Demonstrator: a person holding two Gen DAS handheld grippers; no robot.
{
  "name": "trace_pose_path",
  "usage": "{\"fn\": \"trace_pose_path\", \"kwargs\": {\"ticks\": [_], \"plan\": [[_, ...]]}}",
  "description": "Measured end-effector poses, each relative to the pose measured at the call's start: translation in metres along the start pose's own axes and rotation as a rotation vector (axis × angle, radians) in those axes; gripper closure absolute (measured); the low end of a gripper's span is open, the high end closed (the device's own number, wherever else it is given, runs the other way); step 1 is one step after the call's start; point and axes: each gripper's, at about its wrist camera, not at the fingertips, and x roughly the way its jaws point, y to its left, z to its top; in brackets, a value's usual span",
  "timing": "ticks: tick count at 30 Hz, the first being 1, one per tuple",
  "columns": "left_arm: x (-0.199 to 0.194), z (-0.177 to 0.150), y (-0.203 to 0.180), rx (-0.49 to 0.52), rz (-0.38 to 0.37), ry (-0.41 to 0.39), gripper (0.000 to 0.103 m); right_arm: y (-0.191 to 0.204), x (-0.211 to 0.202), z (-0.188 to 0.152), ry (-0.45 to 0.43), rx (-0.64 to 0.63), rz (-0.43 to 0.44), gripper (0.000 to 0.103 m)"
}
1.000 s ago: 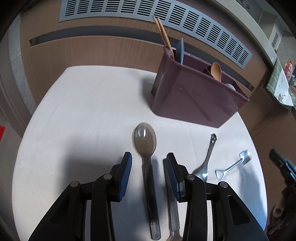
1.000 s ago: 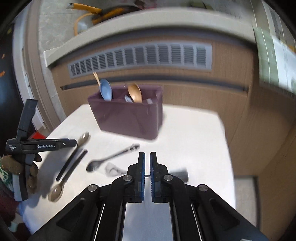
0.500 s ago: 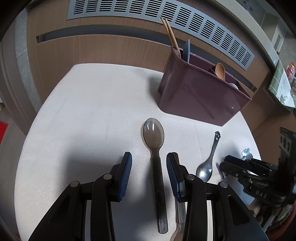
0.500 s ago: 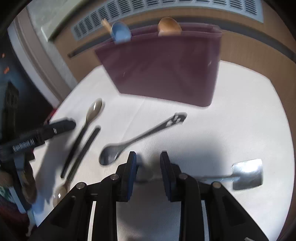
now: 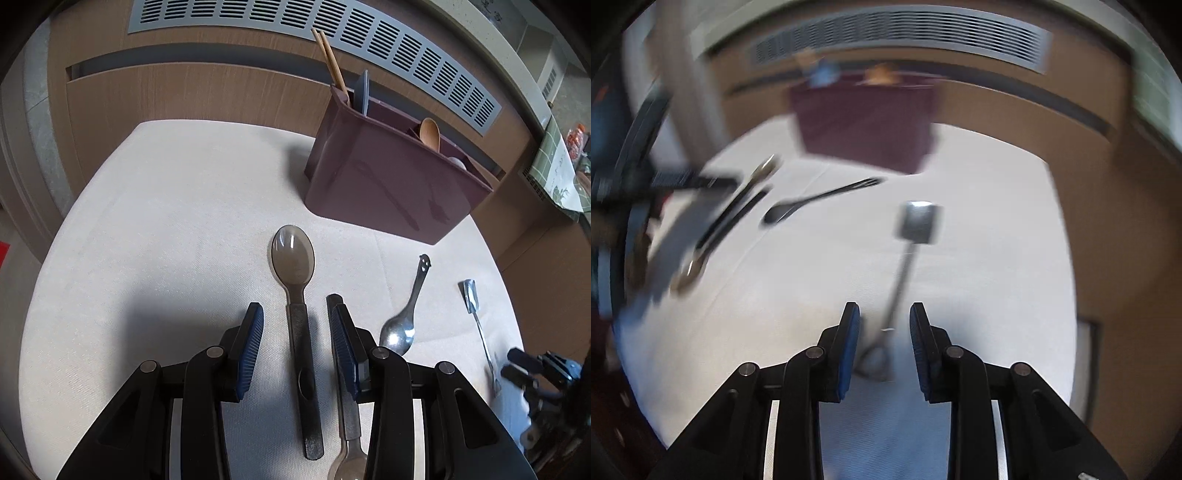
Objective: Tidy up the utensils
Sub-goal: 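Grasp the metal spatula with the right tool while the left tool grasps the brown spoon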
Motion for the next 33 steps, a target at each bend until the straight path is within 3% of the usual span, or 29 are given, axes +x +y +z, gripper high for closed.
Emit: {"fn": "trace_pose_path", "kwargs": {"ticks": [4, 8, 17, 19, 20, 28, 33], "plan": [[-0.002, 0.002, 0.003, -0.008, 0.007, -0.004, 0.063, -0.029, 0.024, 0.003, 0.039, 0.167, -0.007, 0.074], [-0.002, 0.003, 0.007, -0.021, 0.012, -0.005, 0.063, -0.014, 0.041, 0.024, 0.021, 0.129, 0.004, 0.067], [-0.001, 0.002, 0.007, -0.020, 0.009, -0.003, 0.063, 0.004, 0.079, 0.067, 0.008, 0.077, -0.114, 0.062], [0.001, 0.002, 0.006, -0.018, 0.008, -0.003, 0.063, 0.003, 0.075, 0.067, 0.011, 0.064, -0.133, 0.064], [0.001, 0.002, 0.006, -0.017, 0.008, -0.003, 0.063, 0.003, 0.074, 0.067, 0.010, 0.067, -0.132, 0.074], [0.014, 0.015, -0.002, -0.002, 0.058, -0.036, 0.063, 0.000, 0.031, 0.054, -0.107, 0.117, -0.140, 0.074], [0.040, 0.030, -0.008, 0.013, 0.086, -0.006, 0.063, -0.003, 0.020, 0.048, -0.127, 0.132, -0.125, 0.074]]}}
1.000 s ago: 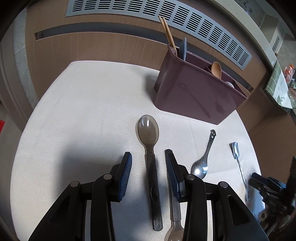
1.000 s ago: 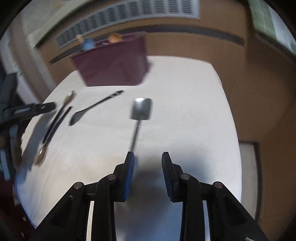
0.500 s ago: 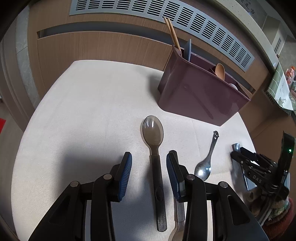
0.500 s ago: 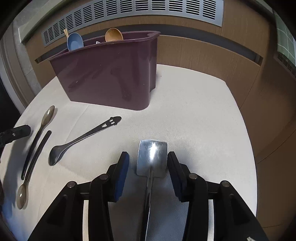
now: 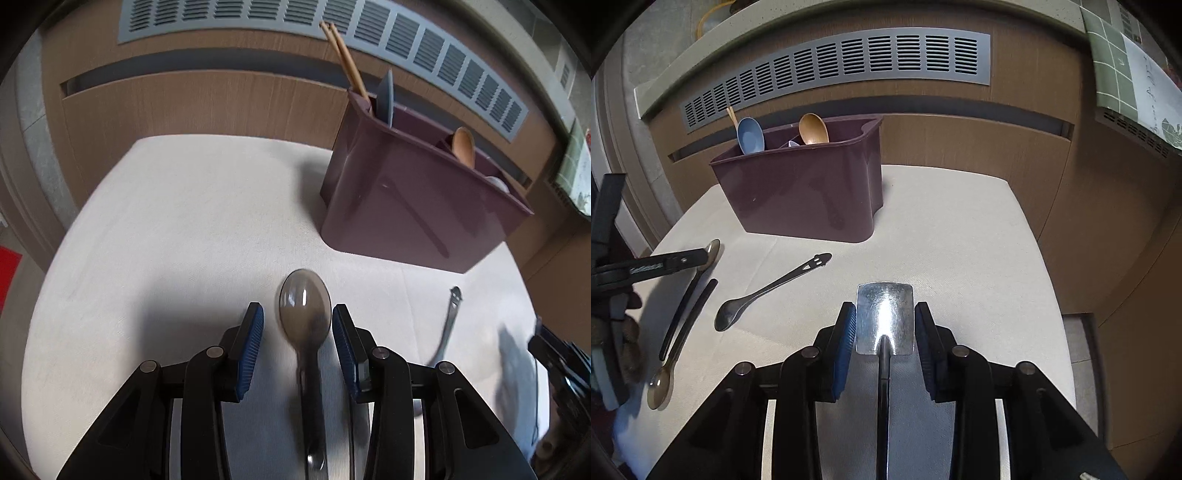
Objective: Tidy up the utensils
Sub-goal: 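Grasp the metal spatula with the right tool while the left tool grasps the brown spoon, then lift the spatula and brown spoon over the caddy and release them with both tools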
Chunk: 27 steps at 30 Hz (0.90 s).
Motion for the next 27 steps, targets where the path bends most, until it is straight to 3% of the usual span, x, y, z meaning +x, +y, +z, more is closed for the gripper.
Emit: {"fn": "trace_pose_path", "kwargs": {"ticks": [5, 10, 18, 22, 24, 27], "plan": [[0.014, 0.006, -0.015, 0.051, 0.003, 0.036, 0.060, 0.002, 0.002, -0.001, -0.002, -0.003, 0.013, 0.074], [0.020, 0.006, -0.031, 0.125, 0.066, 0.032, 0.059, 0.008, 0.007, -0.002, 0.002, -0.015, 0.019, 0.074], [0.020, 0.007, -0.030, 0.164, 0.038, 0.049, 0.059, 0.013, 0.006, -0.001, -0.021, -0.039, 0.011, 0.074], [0.016, 0.001, -0.032, 0.197, 0.071, 0.018, 0.070, 0.013, 0.005, 0.000, -0.038, -0.051, -0.002, 0.074], [0.007, -0.003, -0.030, 0.173, 0.027, 0.000, 0.071, 0.012, 0.002, 0.000, -0.045, -0.047, -0.002, 0.074], [-0.024, -0.009, -0.028, 0.158, -0.022, -0.092, 0.071, 0.010, -0.009, 0.002, -0.073, -0.041, 0.010, 0.074]]}}
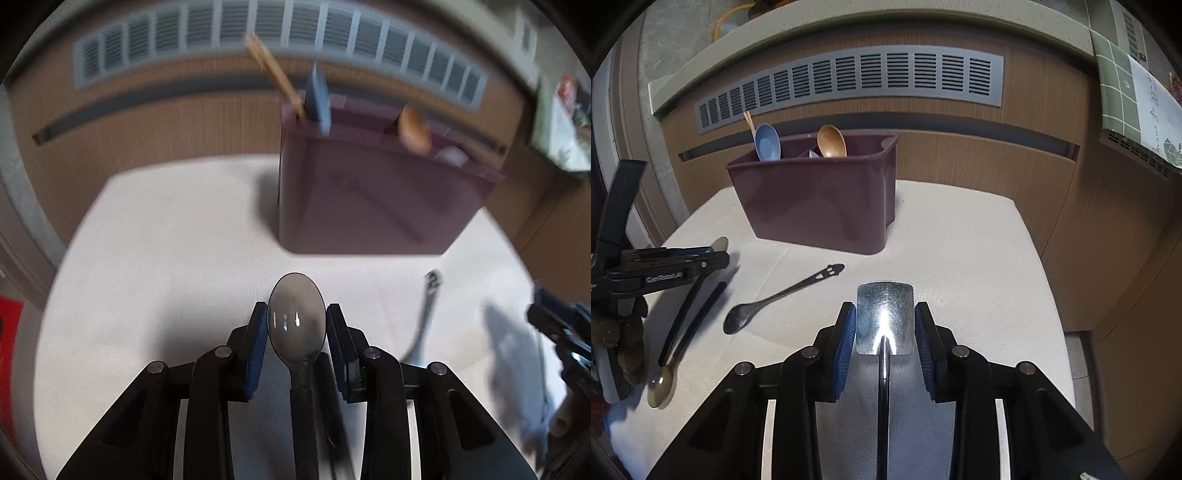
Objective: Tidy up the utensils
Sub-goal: 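Lift the spatula and brown spoon over the caddy and release them with both tools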
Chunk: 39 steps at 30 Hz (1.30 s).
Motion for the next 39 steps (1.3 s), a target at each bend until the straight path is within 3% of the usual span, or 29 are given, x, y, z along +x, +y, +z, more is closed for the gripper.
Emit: {"fn": "trace_pose_path", "kwargs": {"ticks": [5, 10, 12, 13, 18, 27, 30, 36, 39], "plan": [[-0.060, 0.003, 0.001, -0.025, -0.065, -0.149, 0.071, -0.001, -0.014, 0.007, -0.045, 0.012, 0.023, 0.074], [-0.102, 0.010, -0.007, 0.003, -0.045, -0.279, 0.072, 0.006, -0.026, 0.012, -0.083, 0.001, 0.038, 0.074], [-0.109, 0.014, -0.006, 0.003, -0.053, -0.297, 0.078, 0.007, -0.027, 0.013, -0.087, -0.003, 0.035, 0.074], [-0.110, 0.016, -0.005, -0.001, -0.053, -0.298, 0.094, 0.008, -0.028, 0.015, -0.092, -0.003, 0.031, 0.074], [-0.113, 0.018, -0.002, -0.002, -0.037, -0.302, 0.095, 0.013, -0.030, 0.022, -0.111, -0.025, 0.020, 0.074], [-0.125, 0.026, 0.002, -0.034, -0.100, -0.315, 0.097, 0.011, -0.038, 0.034, -0.133, -0.024, 0.047, 0.074], [-0.145, 0.048, -0.006, -0.002, -0.107, -0.380, 0.099, 0.009, -0.054, 0.062, -0.208, -0.028, 0.056, 0.074], [-0.202, 0.115, -0.023, 0.041, -0.121, -0.581, 0.100, 0.012, -0.117, 0.154, -0.543, -0.067, 0.112, 0.074], [-0.205, 0.139, -0.021, 0.024, -0.128, -0.613, 0.100, 0.018, -0.123, 0.181, -0.656, -0.076, 0.130, 0.074]]}}
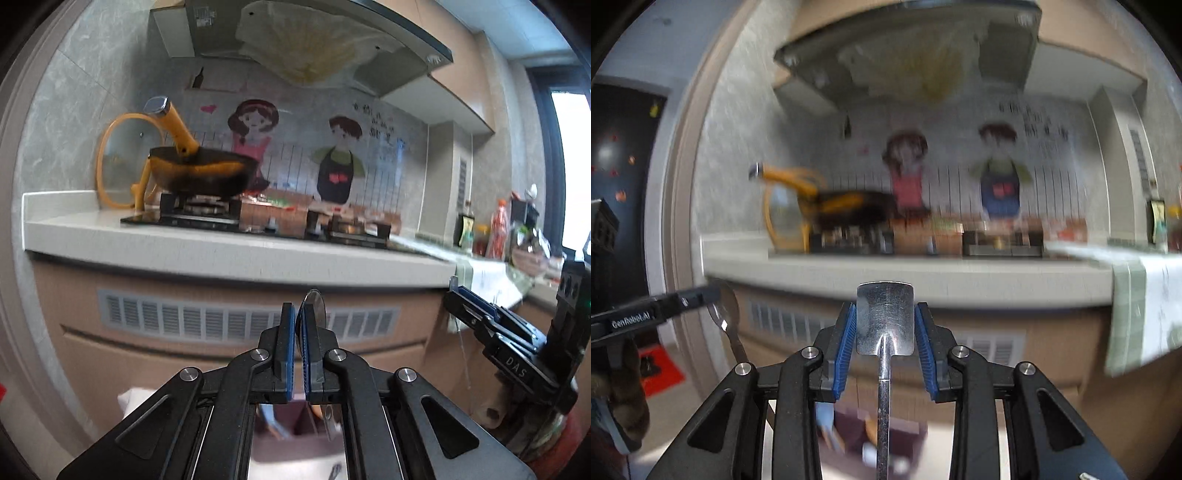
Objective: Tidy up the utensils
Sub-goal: 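Lift the spatula and brown spoon over the caddy and release them with both tools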
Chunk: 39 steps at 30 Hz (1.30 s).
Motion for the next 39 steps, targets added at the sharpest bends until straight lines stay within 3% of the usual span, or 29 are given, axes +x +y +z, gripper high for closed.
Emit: {"fn": "trace_pose_path", "kwargs": {"ticks": [5, 12, 20, 25, 28, 30, 32, 34, 39], "plan": [[0.035, 0.000, 0.016, -0.014, 0.015, -0.012, 0.100, 0.007, 0.045, -0.010, 0.012, 0.005, 0.017, 0.074], [0.079, -0.023, 0.040, -0.040, 0.028, 0.045, 0.100, -0.006, 0.105, -0.058, 0.109, 0.088, 0.030, 0.074], [0.116, -0.055, 0.051, -0.059, 0.014, 0.121, 0.100, -0.017, 0.134, -0.094, 0.135, 0.105, -0.004, 0.074], [0.132, -0.071, 0.053, -0.086, 0.004, 0.157, 0.099, -0.016, 0.139, -0.107, 0.120, 0.093, -0.005, 0.074], [0.136, -0.079, 0.052, -0.108, -0.044, 0.191, 0.096, -0.016, 0.139, -0.115, 0.163, 0.107, 0.032, 0.072], [0.136, -0.087, 0.048, -0.108, -0.076, 0.215, 0.092, -0.019, 0.136, -0.121, 0.222, 0.128, 0.081, 0.071], [0.132, -0.092, 0.047, -0.100, -0.071, 0.217, 0.071, -0.022, 0.124, -0.126, 0.252, 0.140, 0.086, 0.071], [0.126, -0.094, 0.047, -0.102, -0.068, 0.222, 0.064, -0.024, 0.109, -0.127, 0.258, 0.133, 0.065, 0.070], [0.099, -0.099, 0.050, -0.105, -0.019, 0.232, 0.064, -0.015, 0.062, -0.130, 0.296, 0.065, 0.059, 0.069]]}}
